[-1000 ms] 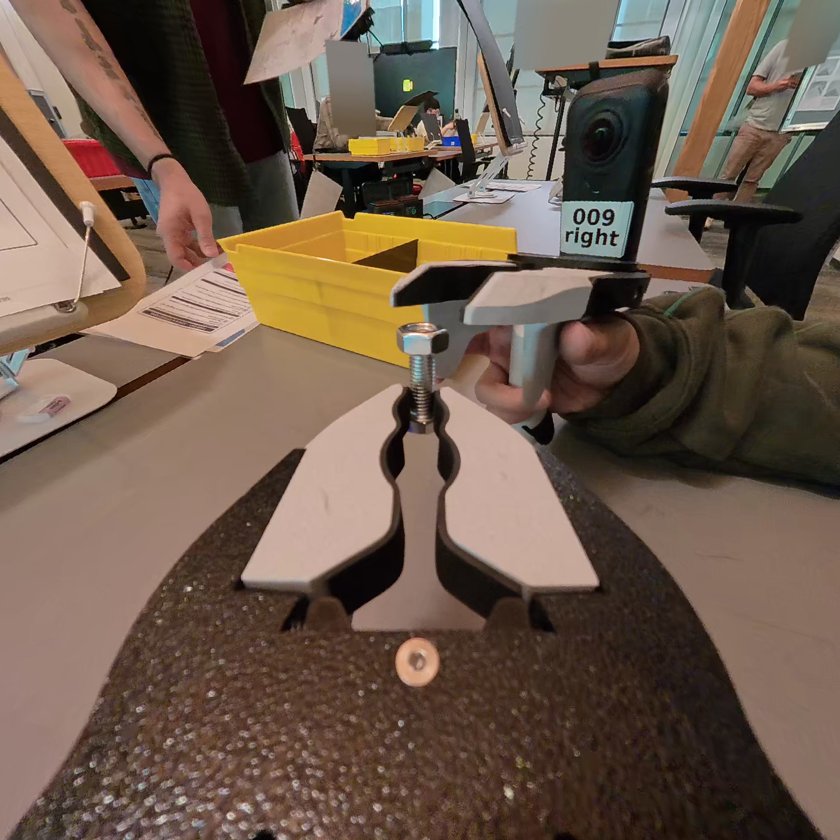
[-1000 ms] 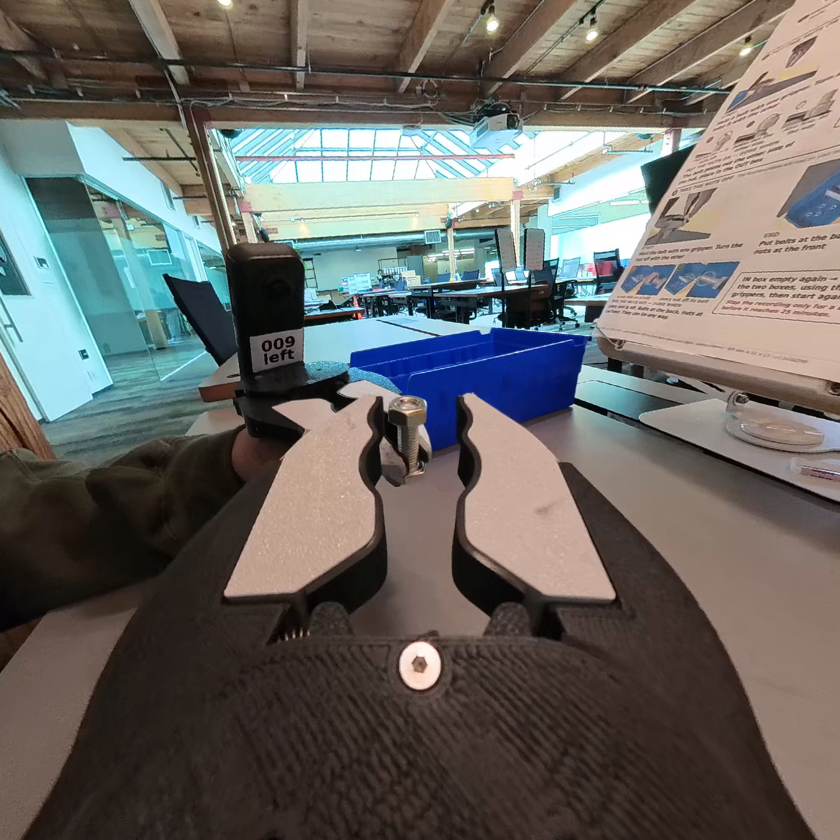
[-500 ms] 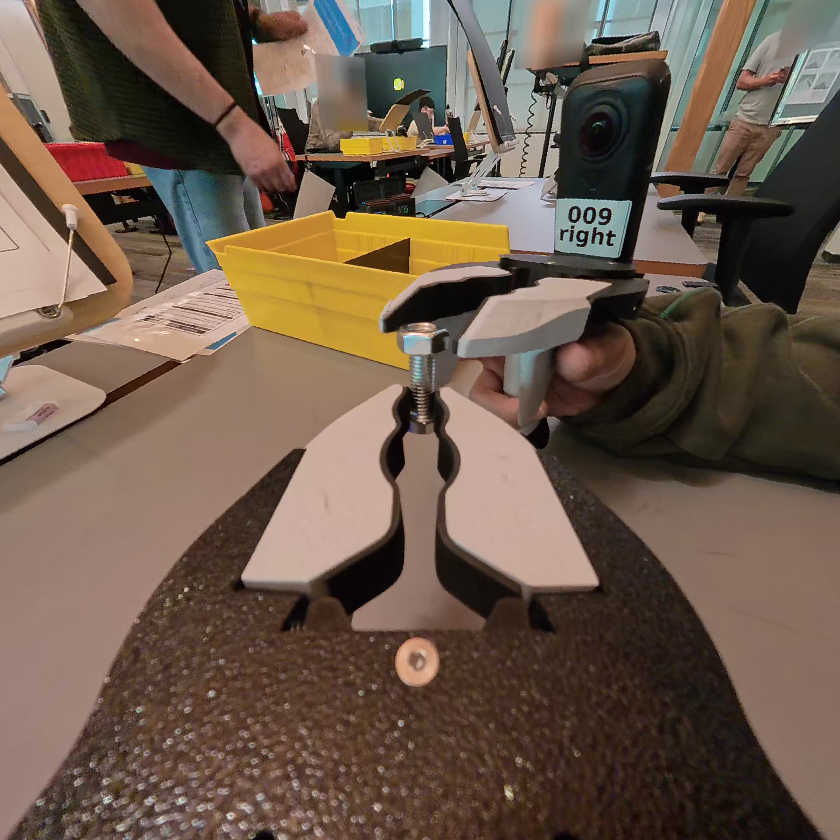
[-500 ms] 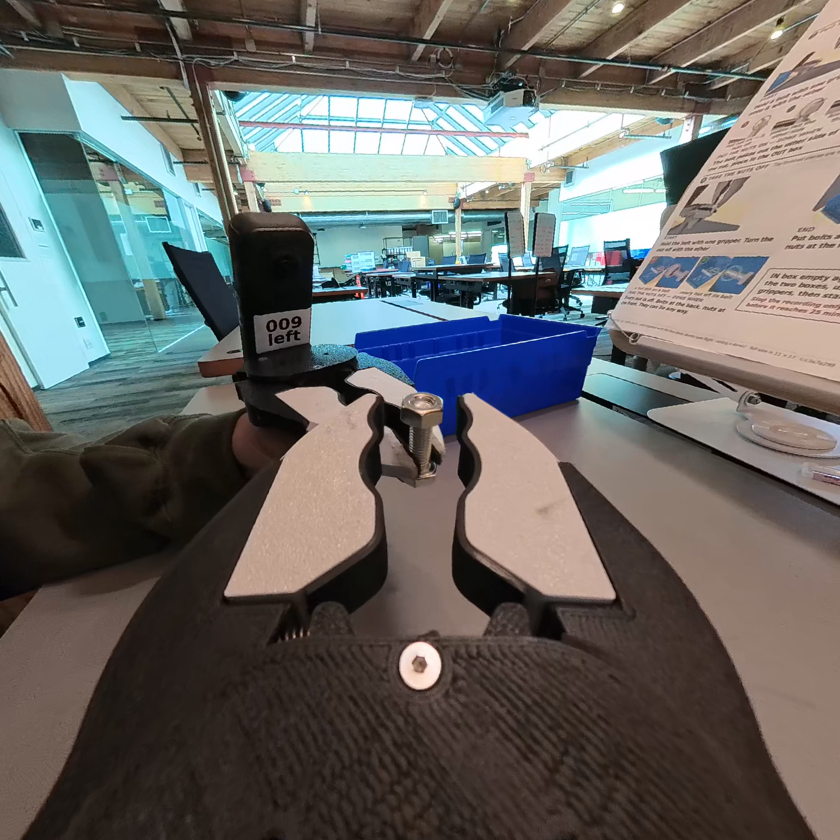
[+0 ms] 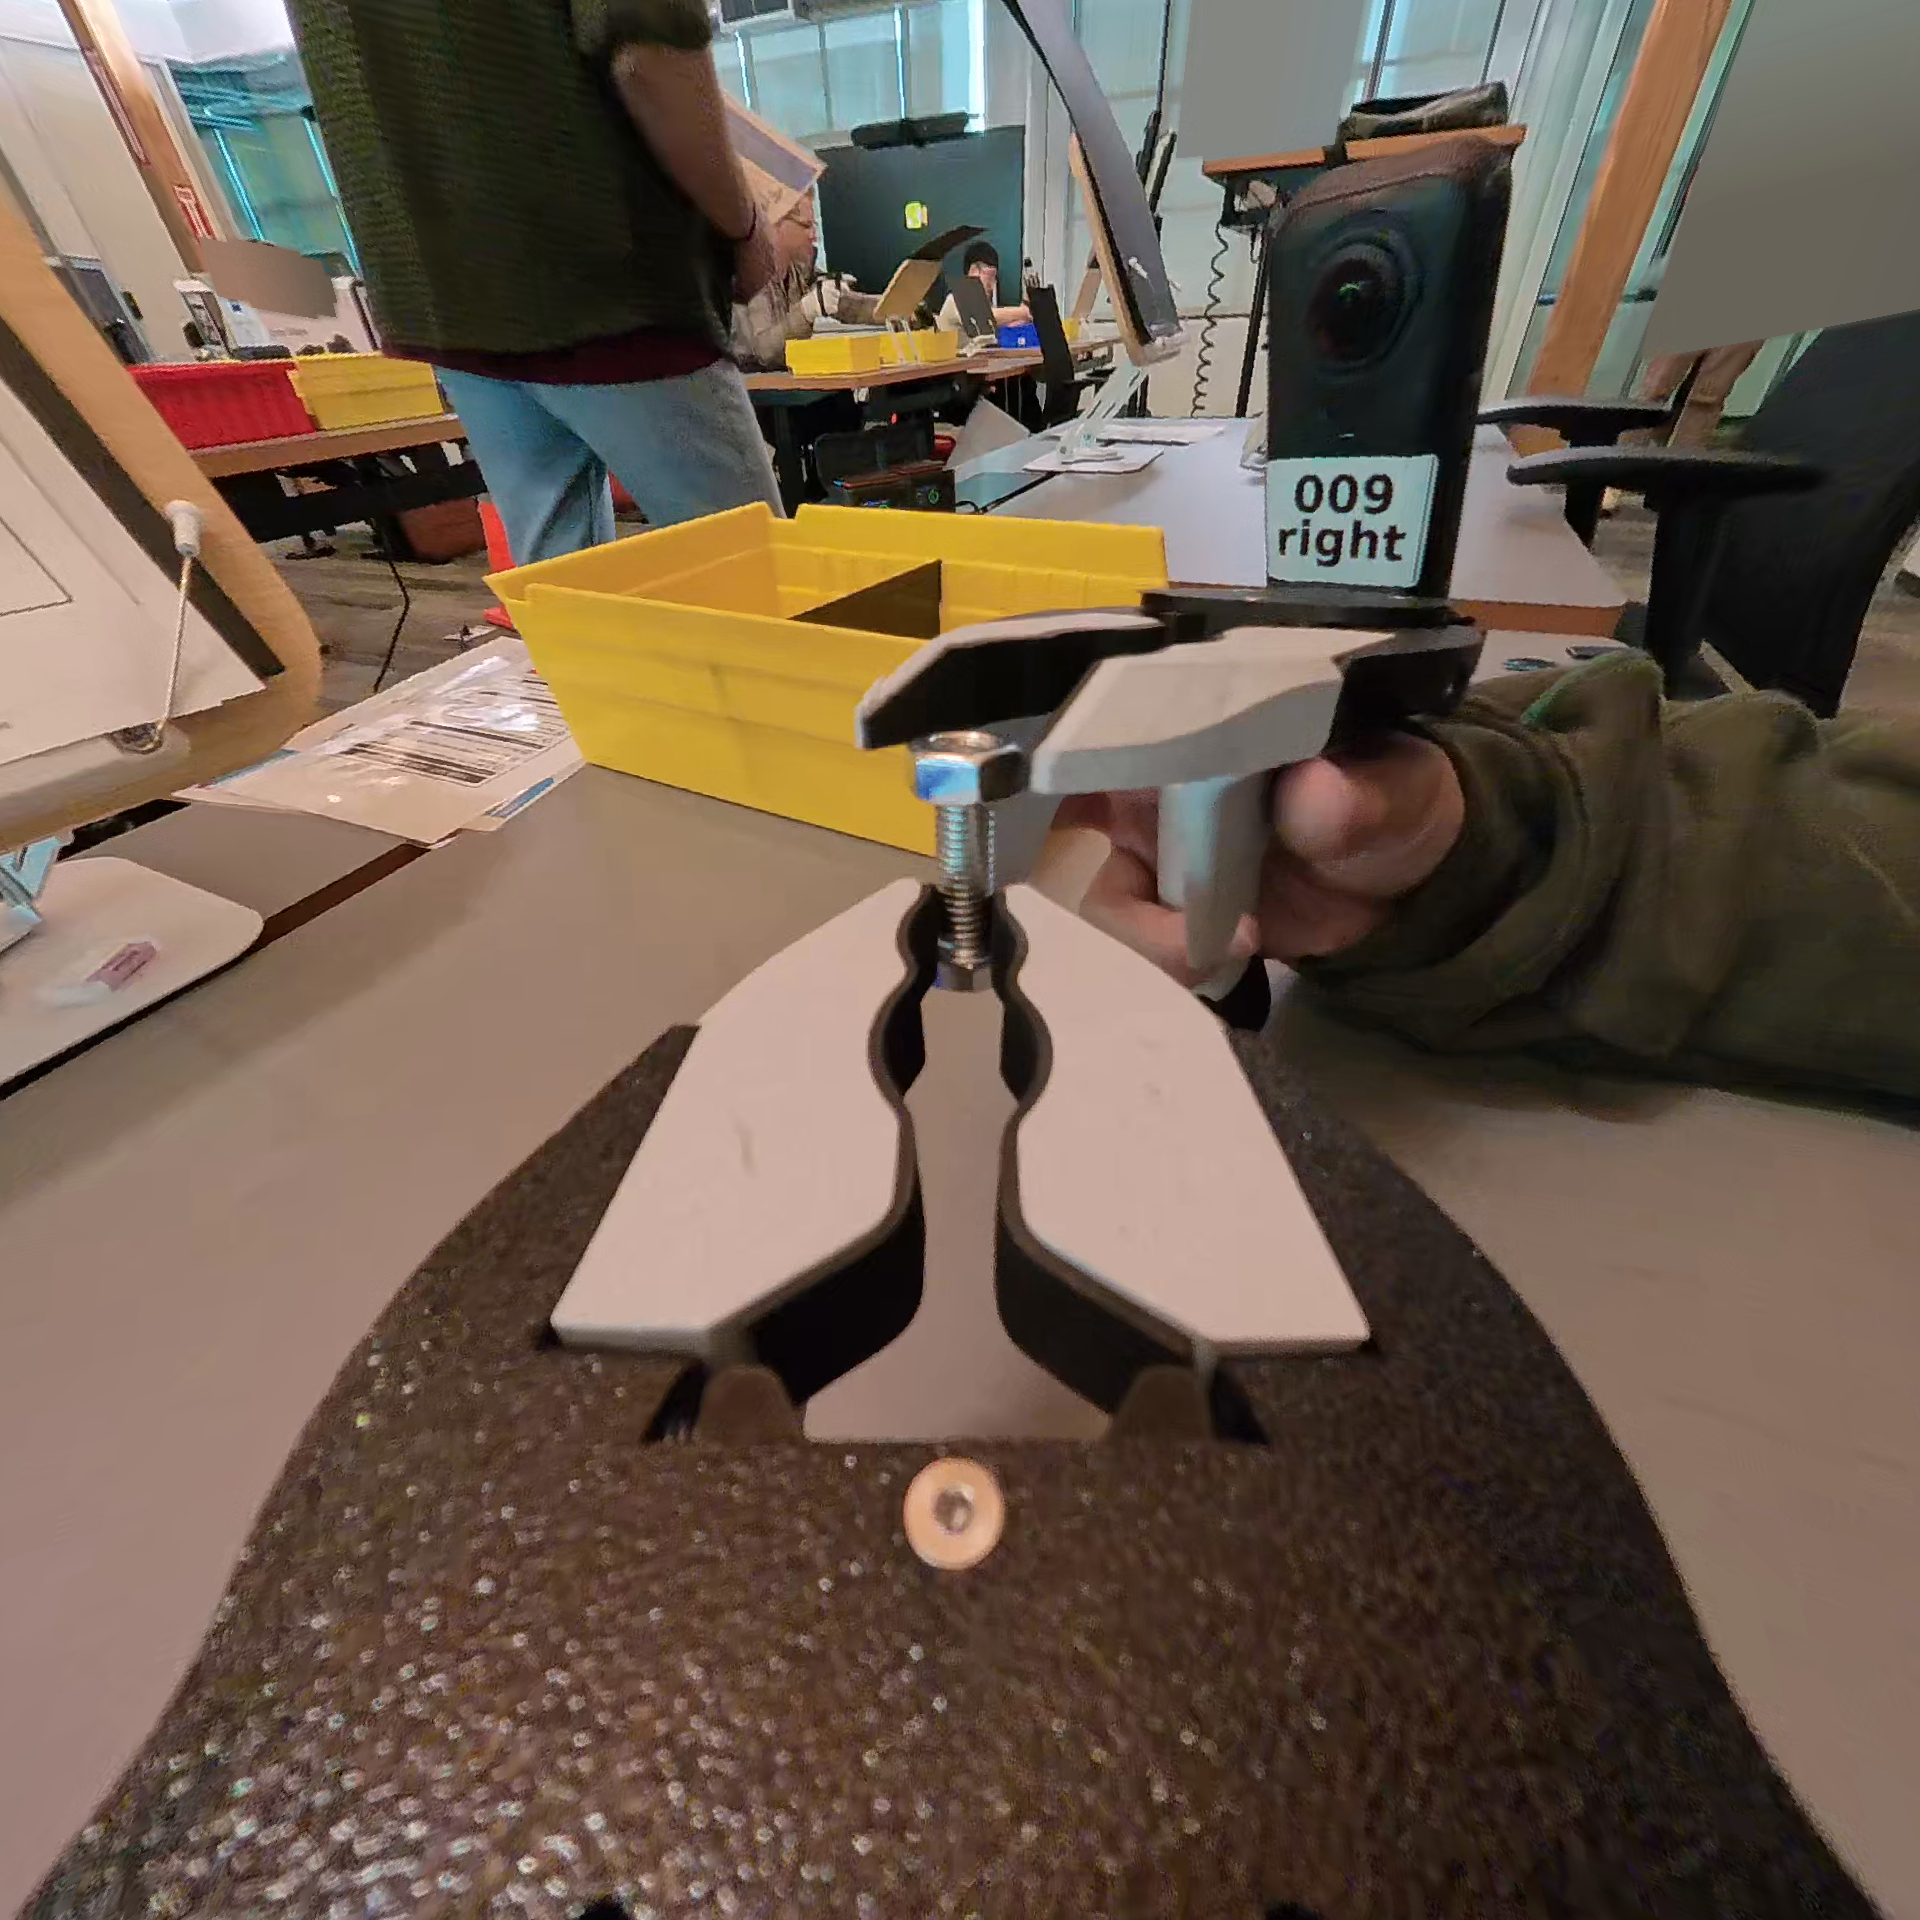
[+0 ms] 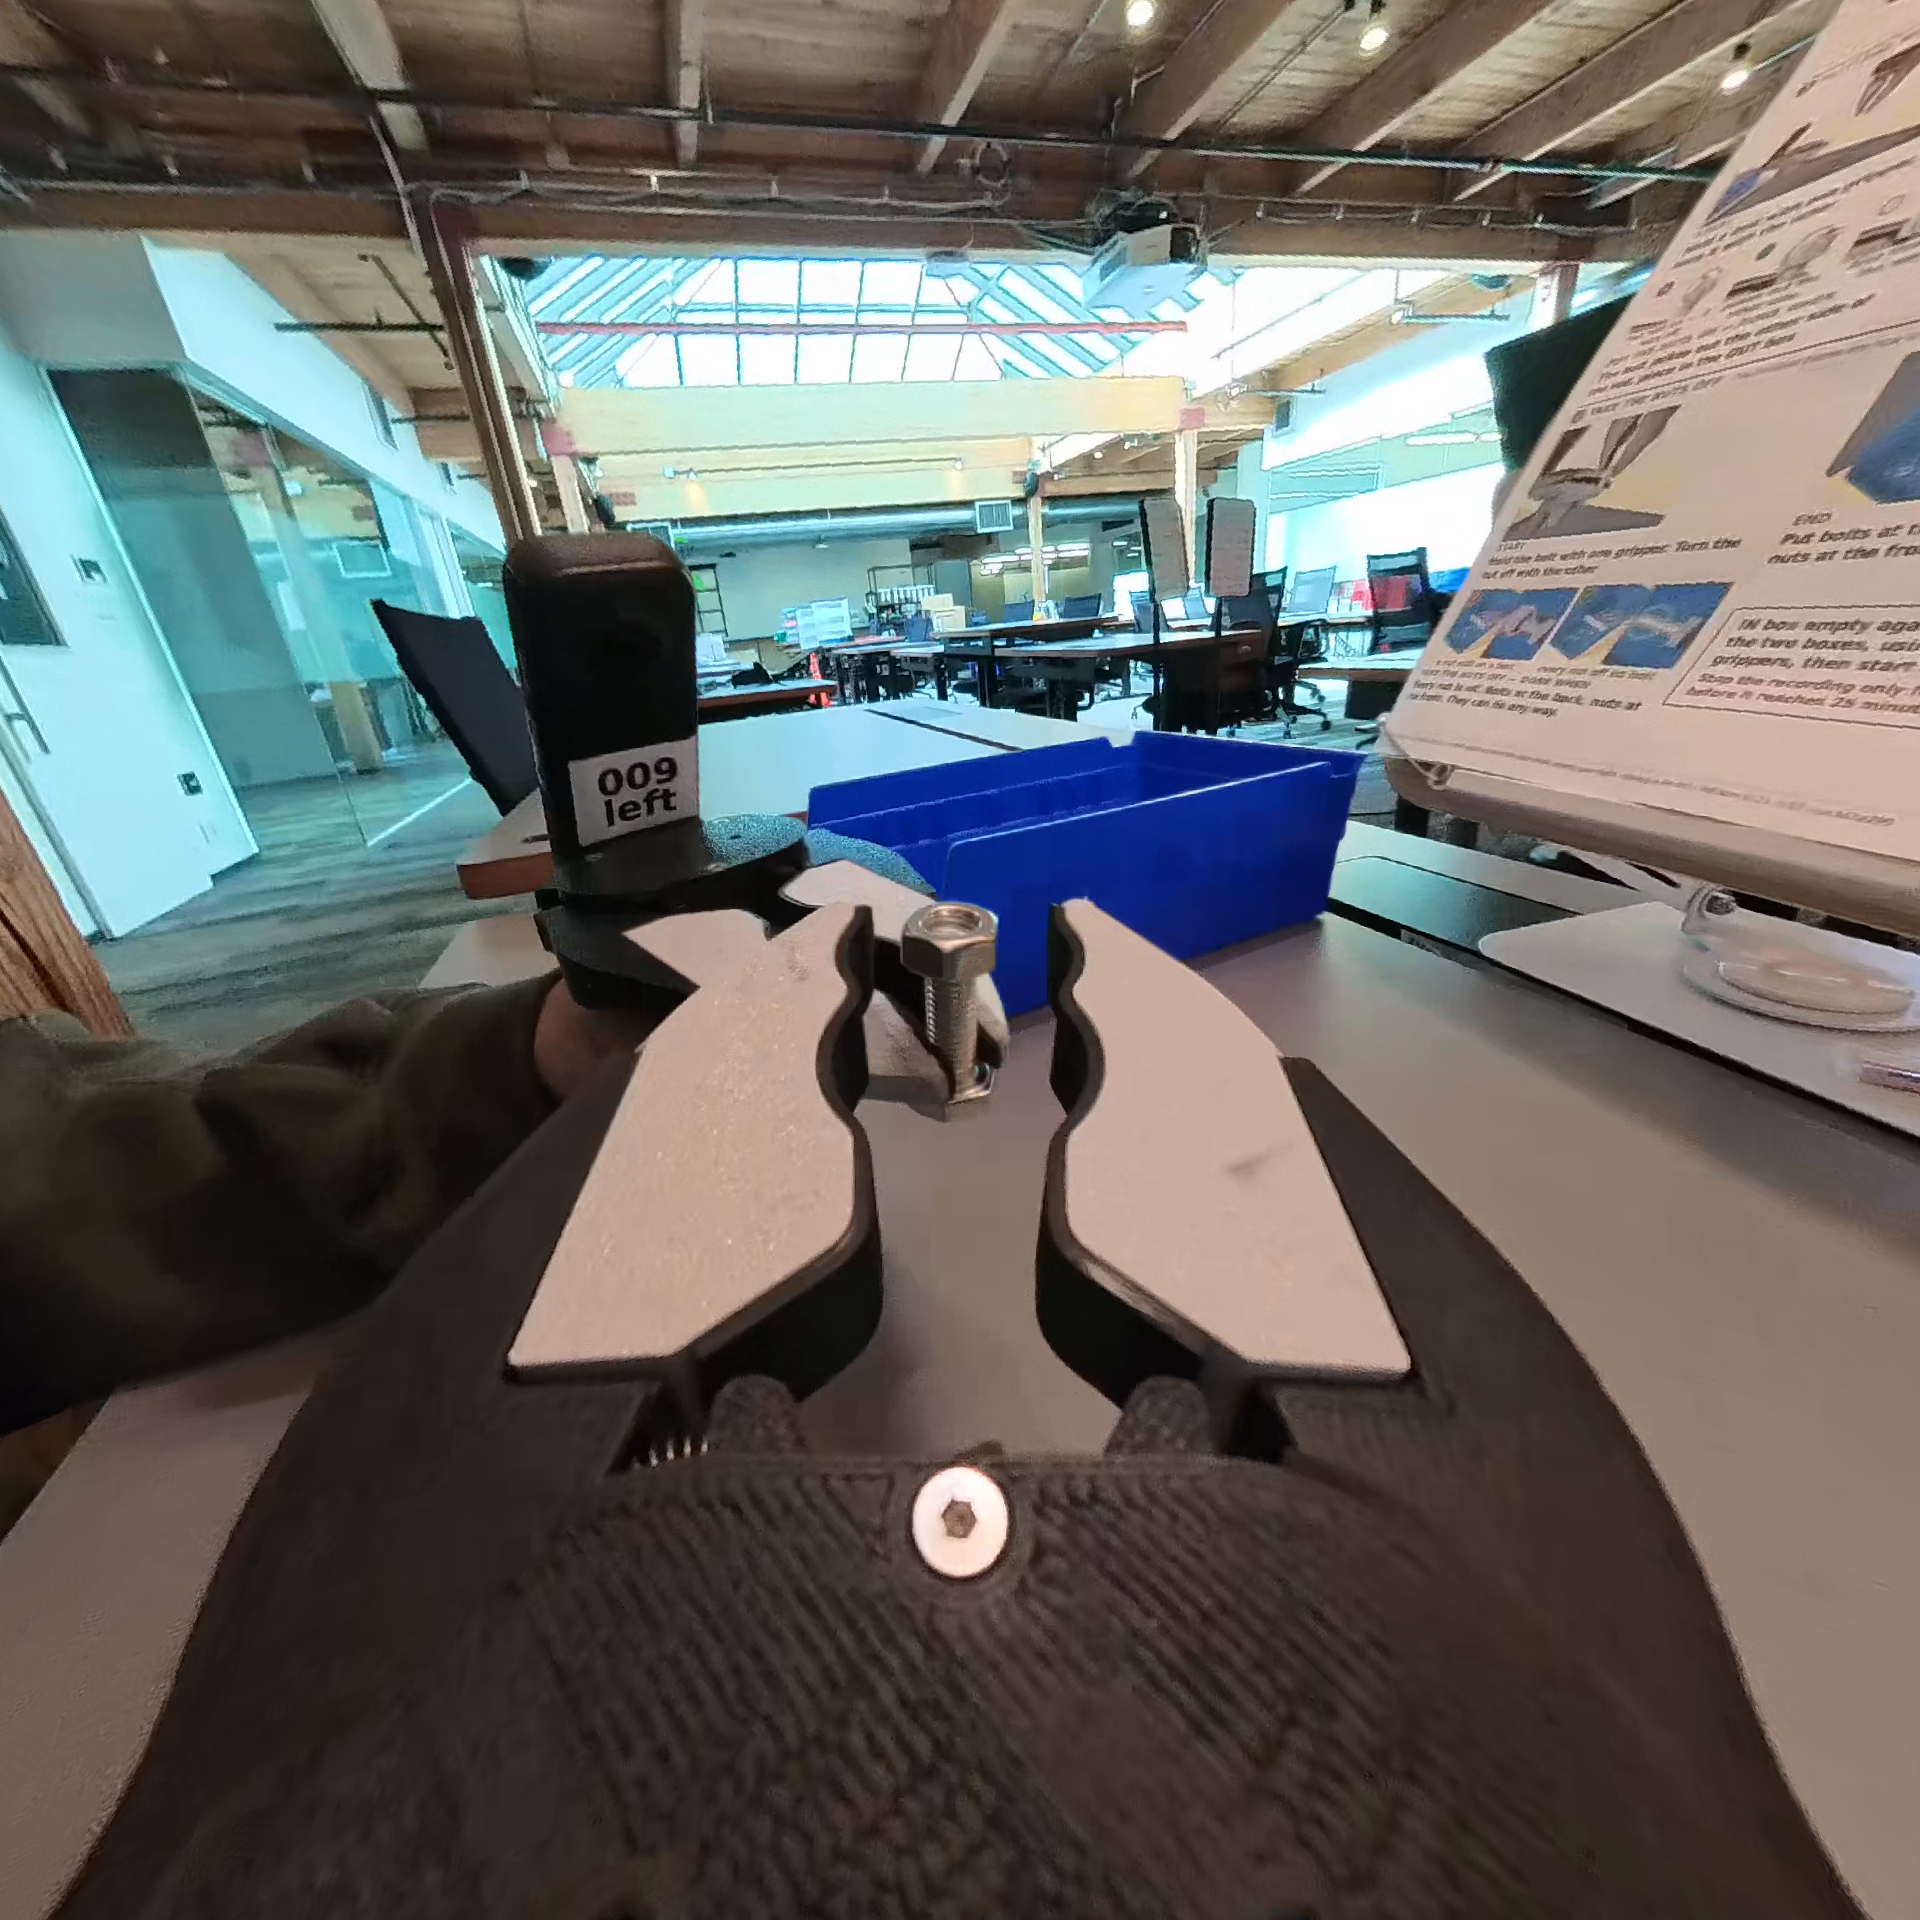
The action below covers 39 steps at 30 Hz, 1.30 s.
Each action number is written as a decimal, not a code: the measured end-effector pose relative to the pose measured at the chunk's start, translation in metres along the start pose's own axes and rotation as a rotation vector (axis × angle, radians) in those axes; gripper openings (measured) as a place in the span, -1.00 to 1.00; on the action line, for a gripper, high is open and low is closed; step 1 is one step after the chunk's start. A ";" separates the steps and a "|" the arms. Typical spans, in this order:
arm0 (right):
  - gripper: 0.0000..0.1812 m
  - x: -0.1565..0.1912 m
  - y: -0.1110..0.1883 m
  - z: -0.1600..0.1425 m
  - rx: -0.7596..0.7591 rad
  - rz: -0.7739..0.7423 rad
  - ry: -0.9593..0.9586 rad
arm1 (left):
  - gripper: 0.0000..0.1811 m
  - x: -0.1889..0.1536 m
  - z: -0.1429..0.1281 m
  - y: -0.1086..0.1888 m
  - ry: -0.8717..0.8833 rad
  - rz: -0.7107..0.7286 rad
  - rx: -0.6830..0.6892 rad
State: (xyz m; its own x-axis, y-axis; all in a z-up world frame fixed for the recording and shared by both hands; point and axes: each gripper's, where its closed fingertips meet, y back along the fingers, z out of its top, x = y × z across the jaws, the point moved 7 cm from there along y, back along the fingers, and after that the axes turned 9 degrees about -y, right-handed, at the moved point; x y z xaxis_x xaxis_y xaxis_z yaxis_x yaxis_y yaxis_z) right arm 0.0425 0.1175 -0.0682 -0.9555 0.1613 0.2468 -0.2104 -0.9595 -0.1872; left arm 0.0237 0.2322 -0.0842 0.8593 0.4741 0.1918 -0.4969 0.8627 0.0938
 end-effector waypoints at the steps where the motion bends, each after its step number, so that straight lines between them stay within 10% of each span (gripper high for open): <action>1: -0.67 0.001 -0.002 -0.002 0.005 -0.007 0.003 | -0.90 -0.001 0.000 0.000 -0.003 -0.001 0.000; 11: -0.72 -0.024 0.012 0.002 -0.024 -0.185 -0.033 | -0.90 0.009 0.003 0.010 0.054 0.037 -0.066; 26: -0.81 0.001 -0.001 0.000 -0.010 -0.001 -0.027 | -0.90 0.002 0.000 0.004 0.023 -0.002 -0.017; 39: -0.81 0.020 0.006 0.006 -0.017 0.382 -0.126 | -0.90 -0.016 0.011 0.014 0.099 -0.363 -0.205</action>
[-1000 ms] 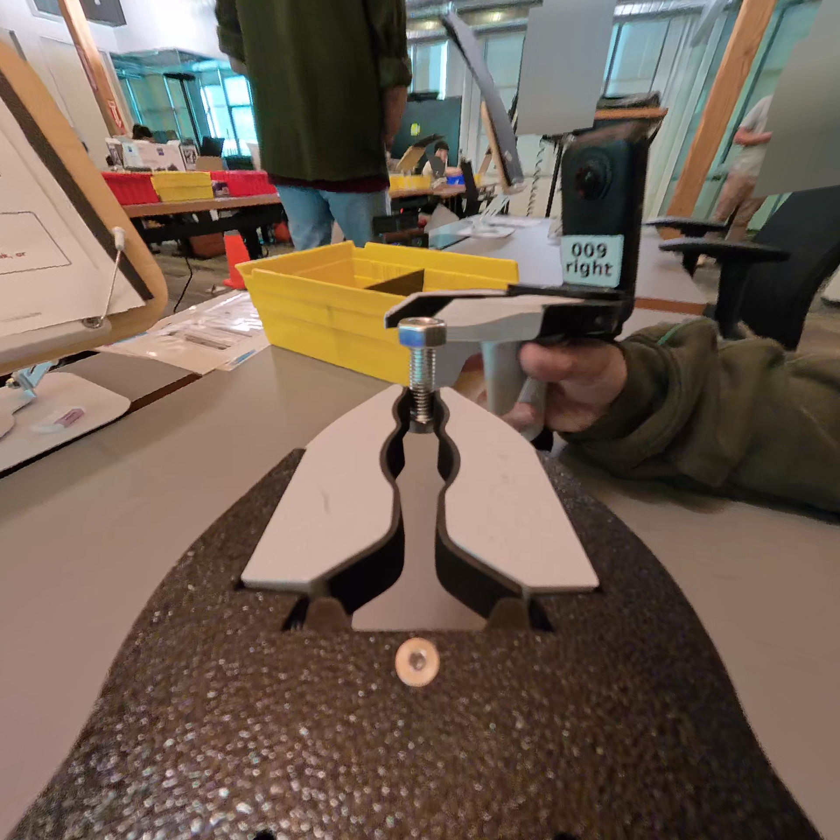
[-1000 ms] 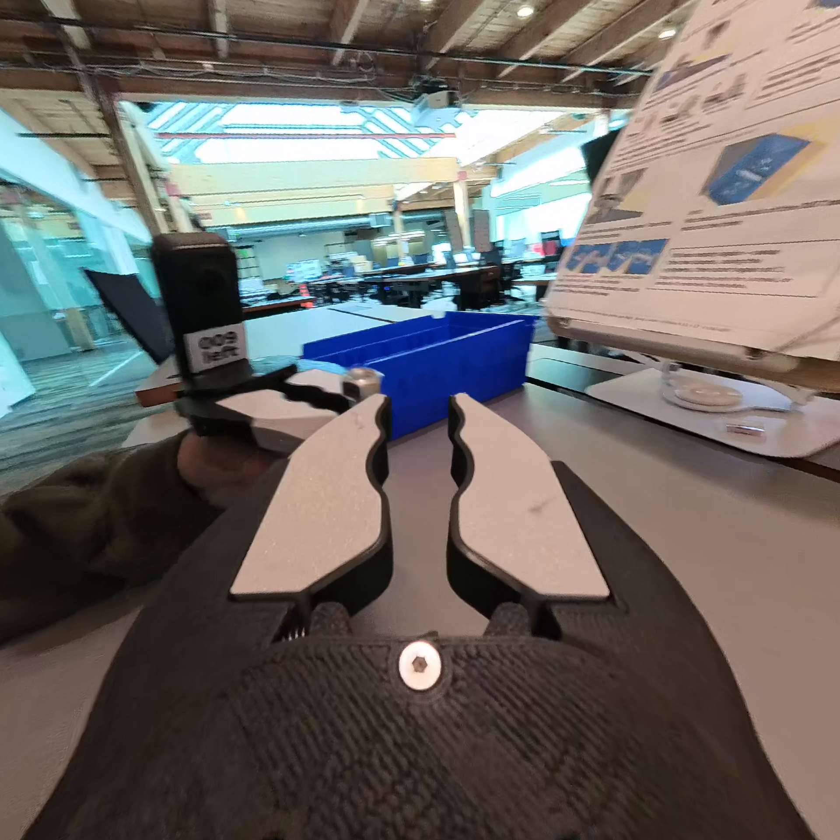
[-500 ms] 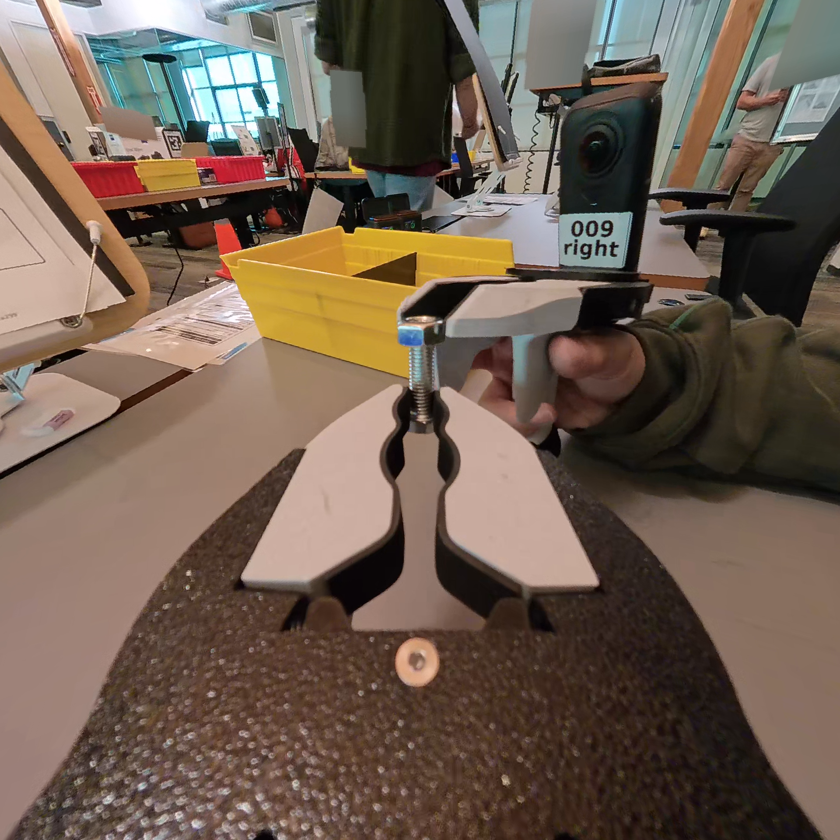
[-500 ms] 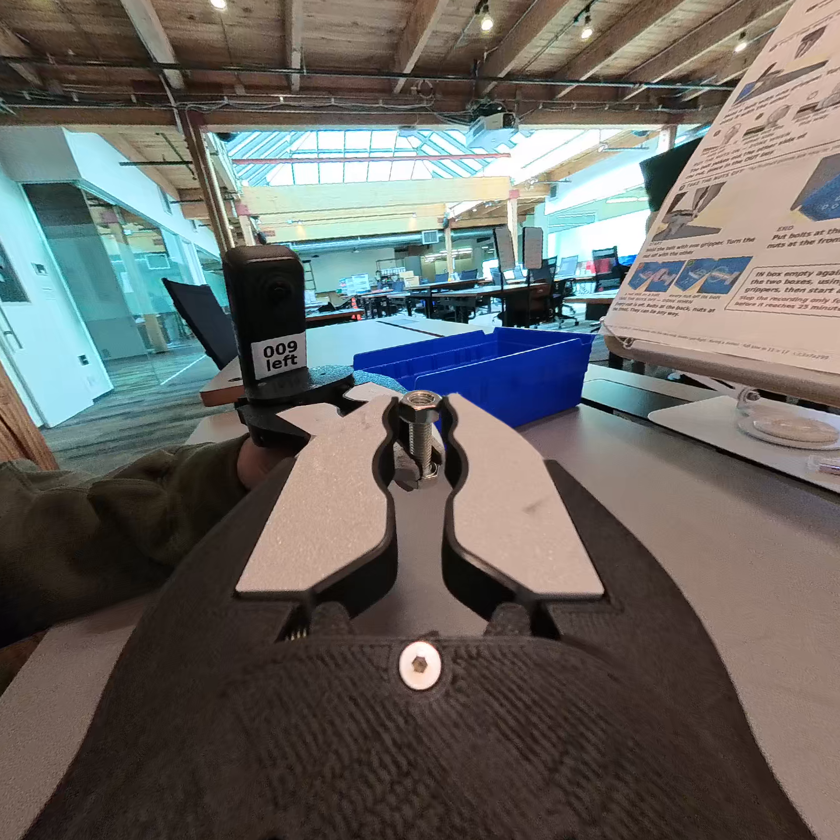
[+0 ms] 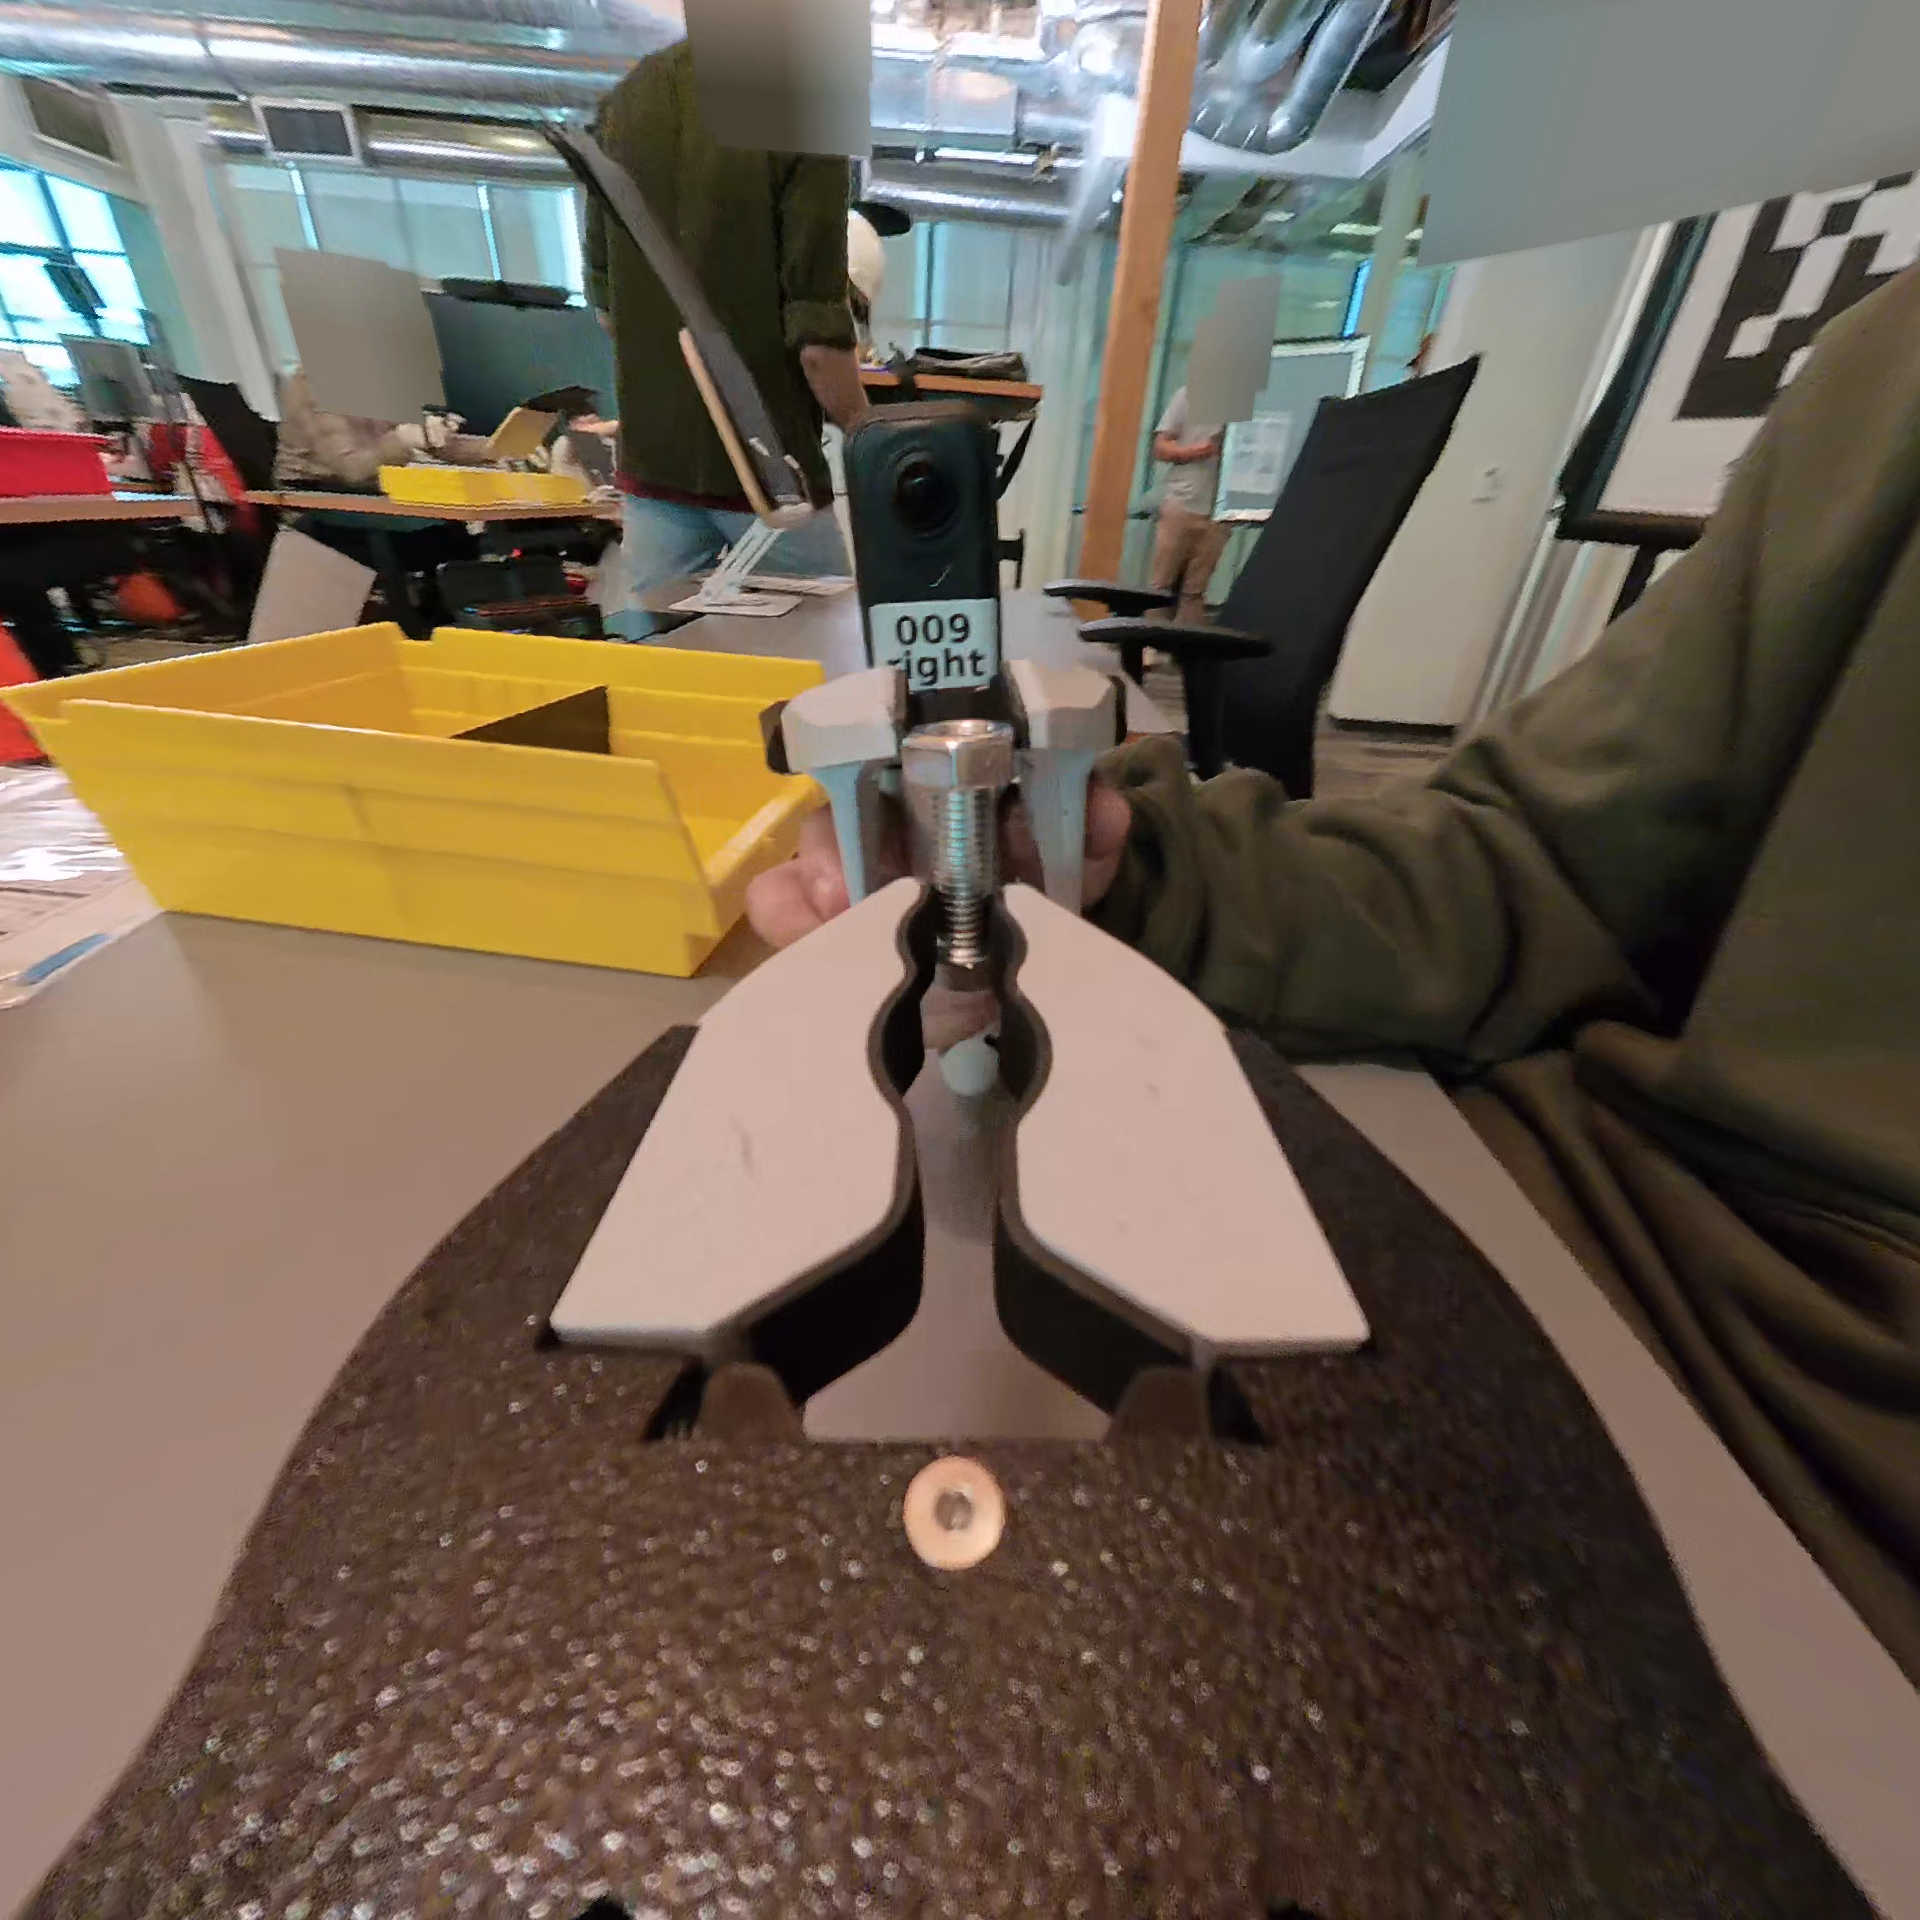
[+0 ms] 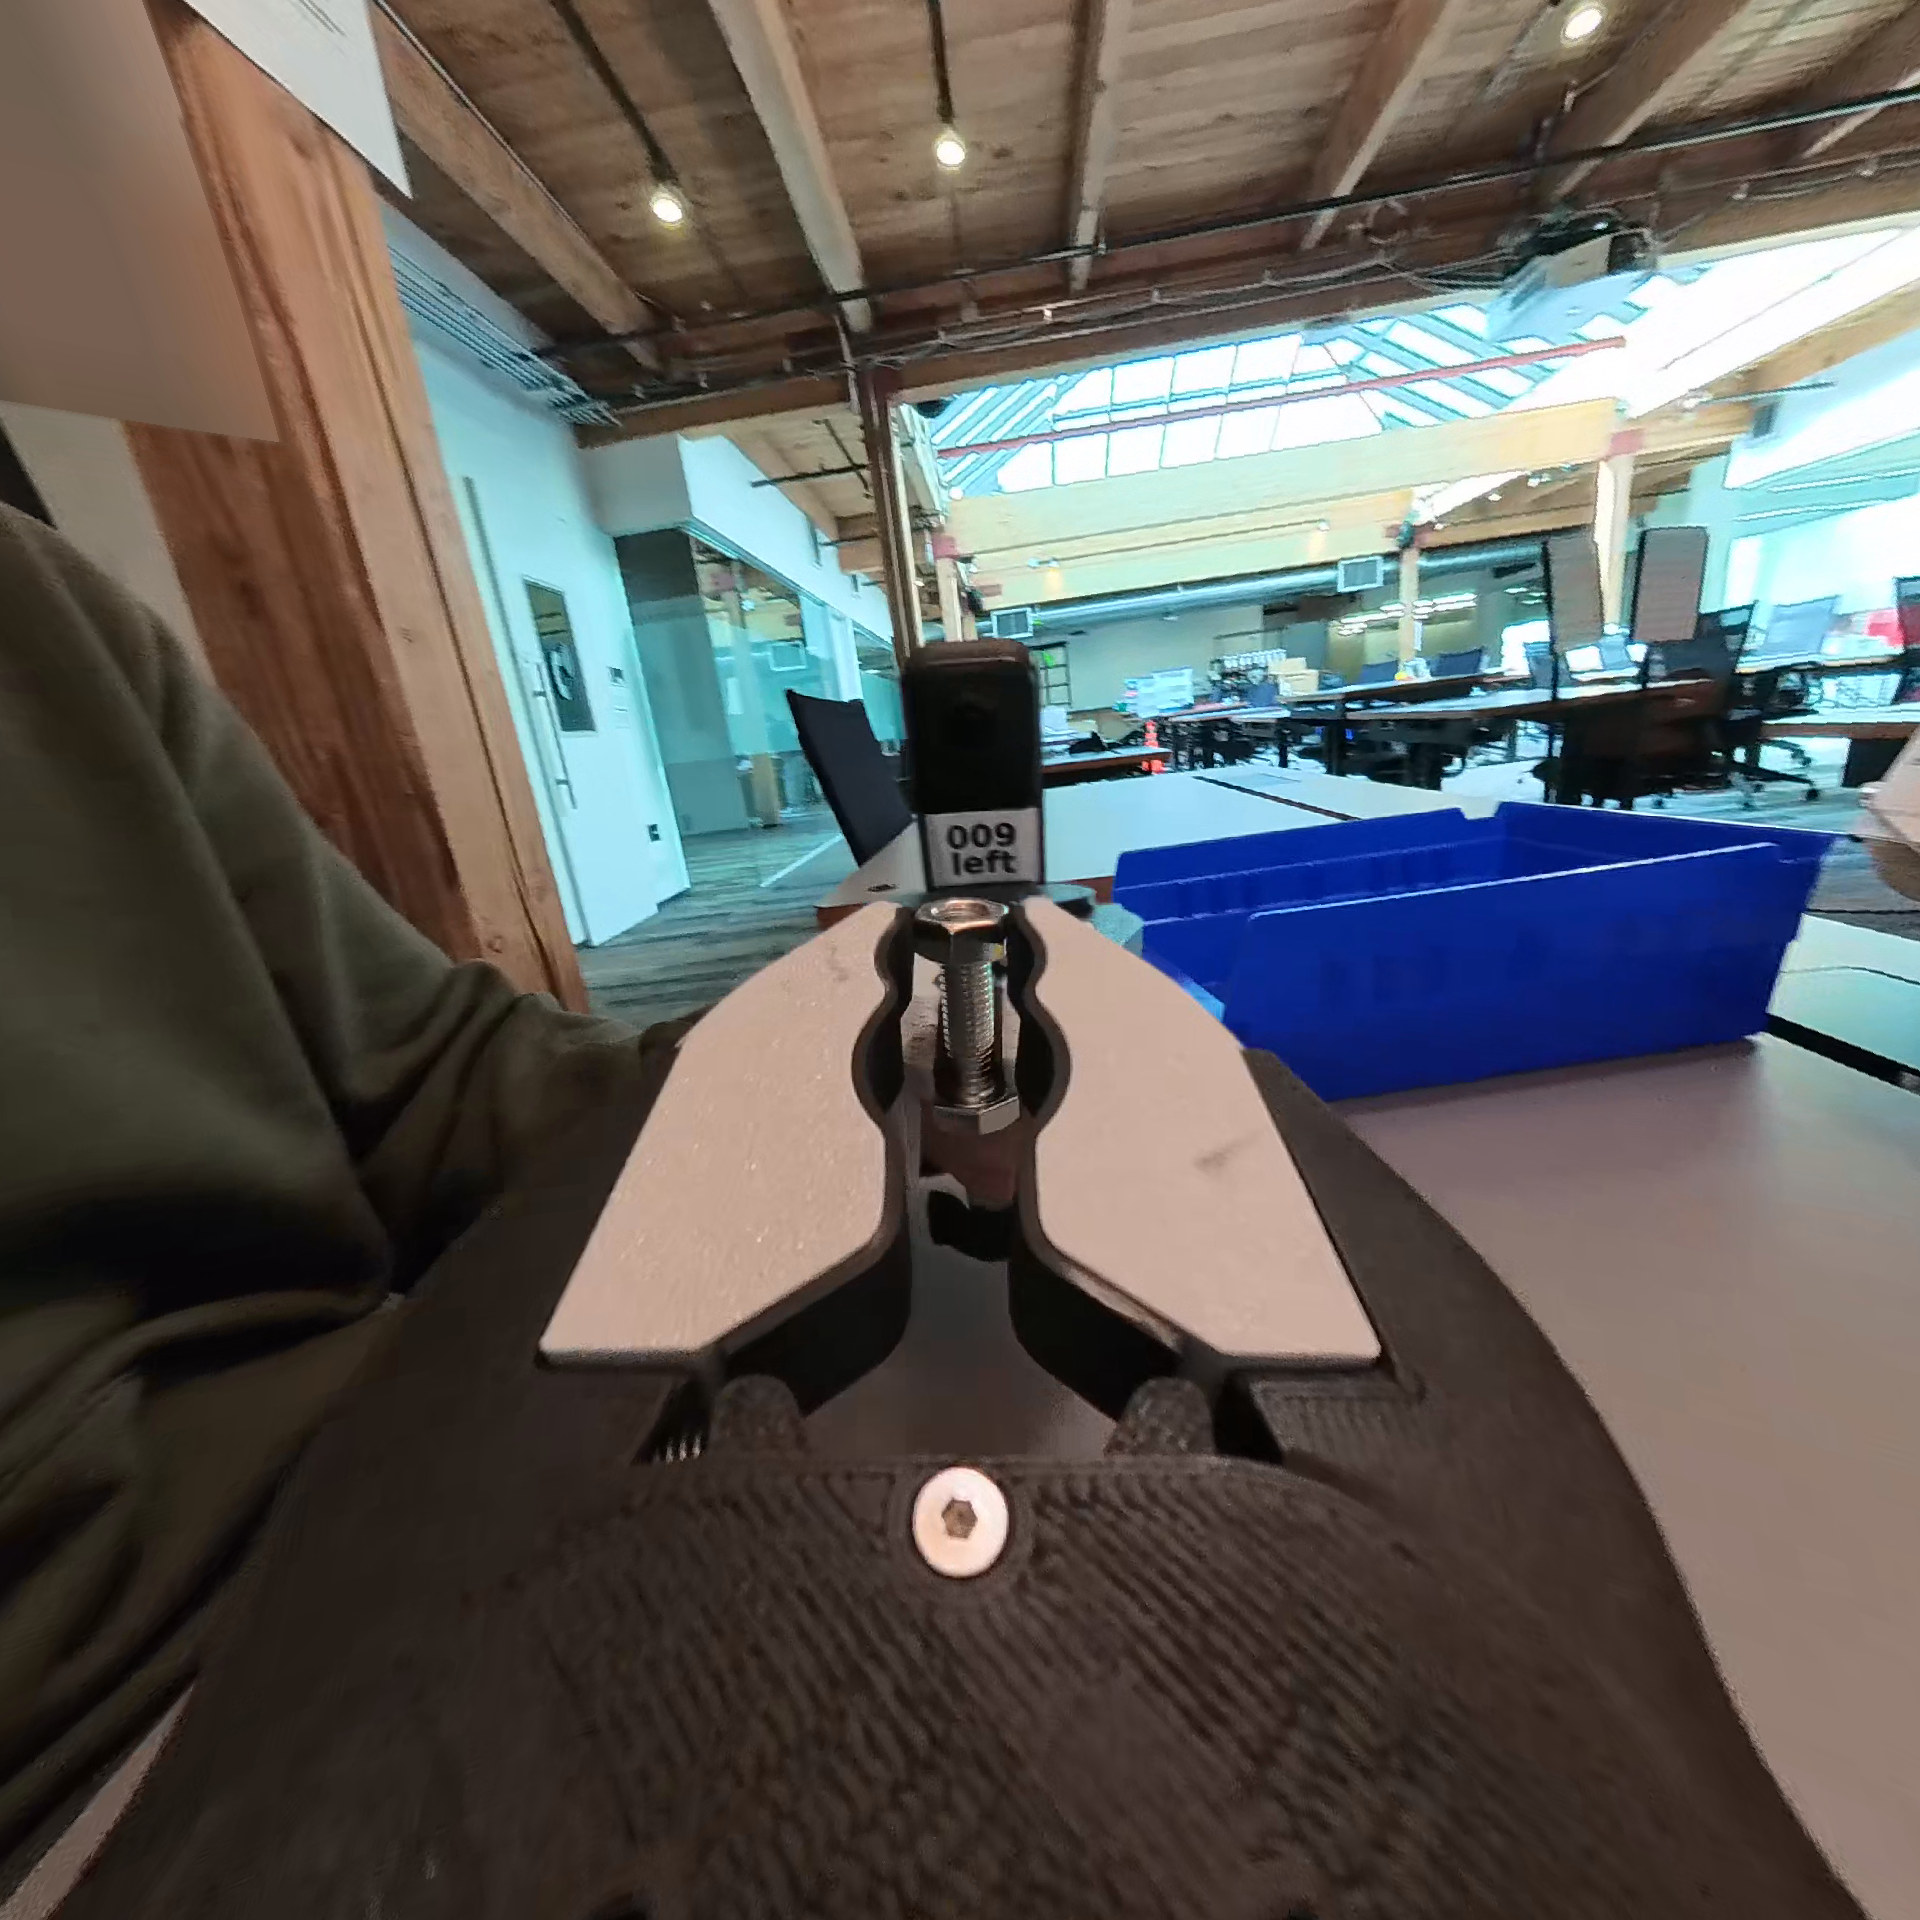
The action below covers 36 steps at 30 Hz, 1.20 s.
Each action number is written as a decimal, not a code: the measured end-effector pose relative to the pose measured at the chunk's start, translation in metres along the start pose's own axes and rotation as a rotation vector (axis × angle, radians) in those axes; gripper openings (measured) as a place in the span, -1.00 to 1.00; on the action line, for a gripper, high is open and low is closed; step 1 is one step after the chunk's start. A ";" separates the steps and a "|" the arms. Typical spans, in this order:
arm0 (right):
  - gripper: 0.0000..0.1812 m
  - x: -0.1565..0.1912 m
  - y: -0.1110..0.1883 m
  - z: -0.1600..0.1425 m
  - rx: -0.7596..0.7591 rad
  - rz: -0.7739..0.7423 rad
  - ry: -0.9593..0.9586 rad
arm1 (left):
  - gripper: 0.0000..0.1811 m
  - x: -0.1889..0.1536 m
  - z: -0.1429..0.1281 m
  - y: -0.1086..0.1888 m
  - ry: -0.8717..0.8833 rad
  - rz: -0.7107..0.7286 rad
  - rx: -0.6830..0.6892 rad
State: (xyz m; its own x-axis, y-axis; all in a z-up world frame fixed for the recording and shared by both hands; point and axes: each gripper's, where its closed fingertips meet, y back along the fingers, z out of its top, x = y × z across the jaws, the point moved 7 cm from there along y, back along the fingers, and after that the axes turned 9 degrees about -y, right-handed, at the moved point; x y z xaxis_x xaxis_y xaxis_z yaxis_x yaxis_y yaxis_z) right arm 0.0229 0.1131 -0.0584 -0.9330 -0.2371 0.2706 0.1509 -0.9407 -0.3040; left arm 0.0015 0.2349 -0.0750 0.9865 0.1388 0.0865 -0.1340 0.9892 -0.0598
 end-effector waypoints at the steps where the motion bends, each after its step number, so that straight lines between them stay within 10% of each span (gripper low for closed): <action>1: -0.81 0.001 -0.001 0.000 -0.006 0.012 -0.005 | -0.90 -0.001 0.001 0.000 0.010 -0.015 -0.011; 21: -0.81 -0.010 0.004 -0.003 -0.013 -0.111 0.017 | -0.90 0.009 -0.005 -0.001 -0.063 0.158 0.094; 36: -0.62 -0.024 -0.003 -0.007 0.001 -0.481 0.117 | -0.90 0.022 -0.010 0.001 -0.238 0.449 0.246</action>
State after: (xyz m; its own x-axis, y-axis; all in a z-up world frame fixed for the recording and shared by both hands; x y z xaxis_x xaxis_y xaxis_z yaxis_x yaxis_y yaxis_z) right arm 0.0424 0.1236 -0.0701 -0.9275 0.2525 0.2755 -0.3054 -0.9370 -0.1695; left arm 0.0243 0.2382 -0.0827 0.7833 0.5272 0.3294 -0.5816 0.8086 0.0889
